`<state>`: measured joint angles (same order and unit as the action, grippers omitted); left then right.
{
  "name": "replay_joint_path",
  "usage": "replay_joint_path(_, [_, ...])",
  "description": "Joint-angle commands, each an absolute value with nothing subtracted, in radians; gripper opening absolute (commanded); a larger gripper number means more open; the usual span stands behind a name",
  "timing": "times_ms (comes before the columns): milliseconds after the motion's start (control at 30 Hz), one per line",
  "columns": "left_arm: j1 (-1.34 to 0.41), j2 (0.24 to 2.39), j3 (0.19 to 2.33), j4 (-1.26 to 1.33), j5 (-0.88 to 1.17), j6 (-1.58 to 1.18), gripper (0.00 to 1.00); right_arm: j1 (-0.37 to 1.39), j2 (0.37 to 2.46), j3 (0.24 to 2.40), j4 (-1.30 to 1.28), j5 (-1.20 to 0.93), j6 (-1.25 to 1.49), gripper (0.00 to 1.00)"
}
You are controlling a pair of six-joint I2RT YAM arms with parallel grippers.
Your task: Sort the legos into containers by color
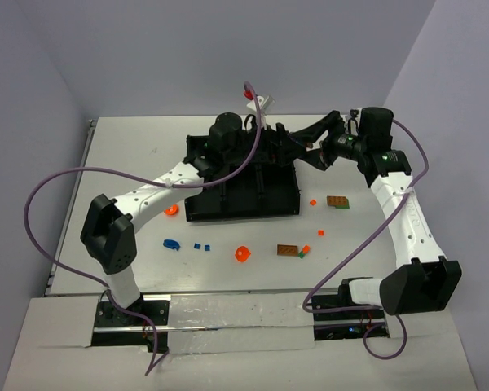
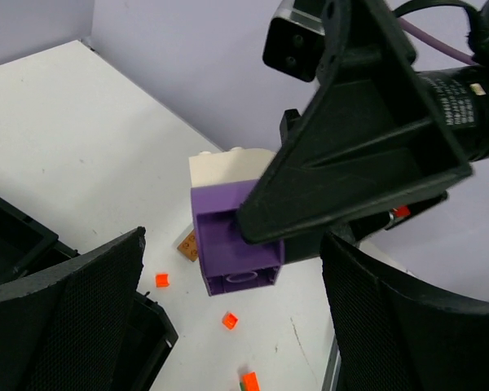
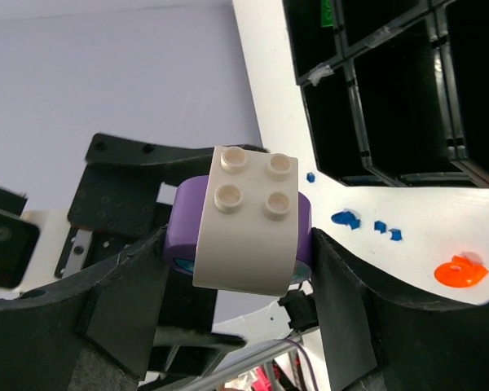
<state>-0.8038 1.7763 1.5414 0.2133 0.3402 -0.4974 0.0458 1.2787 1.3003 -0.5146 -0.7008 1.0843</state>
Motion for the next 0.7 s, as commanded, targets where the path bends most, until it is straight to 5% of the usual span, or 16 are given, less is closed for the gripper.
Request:
replay_joint_path(0, [-0.81, 1.79, 1.61, 0.244, 0.301, -0.513, 0.89, 0.061, 1.235, 1.302, -0.457, -0.724, 1.098, 0.34])
replay_joint_path(233, [-0.807, 1.777, 1.602, 0.23, 0.261, -0.5, 0.52, 0.064, 1.232, 1.296, -0.466, -0.72, 1.098, 0.41])
replay_joint_path(400, [-0.807, 1.747, 1.569, 0.221, 0.277, -0.475, 0.19, 0.062, 1.237, 1.286, -0.446, -0.738, 1.1, 1.0])
replay_joint_path(467, [-0.805, 1.715, 1.545, 0.219, 0.296, -0.444, 0.04, 0.053, 1.241, 1.29, -0.445, -0.757, 1.088, 1.0])
replay_joint_path(667, [-0.798, 1.528, 1.329, 0.231, 0.336, -0.267, 0.0, 0.008, 1.254, 1.328, -0.481, -0.861, 0.986, 1.0])
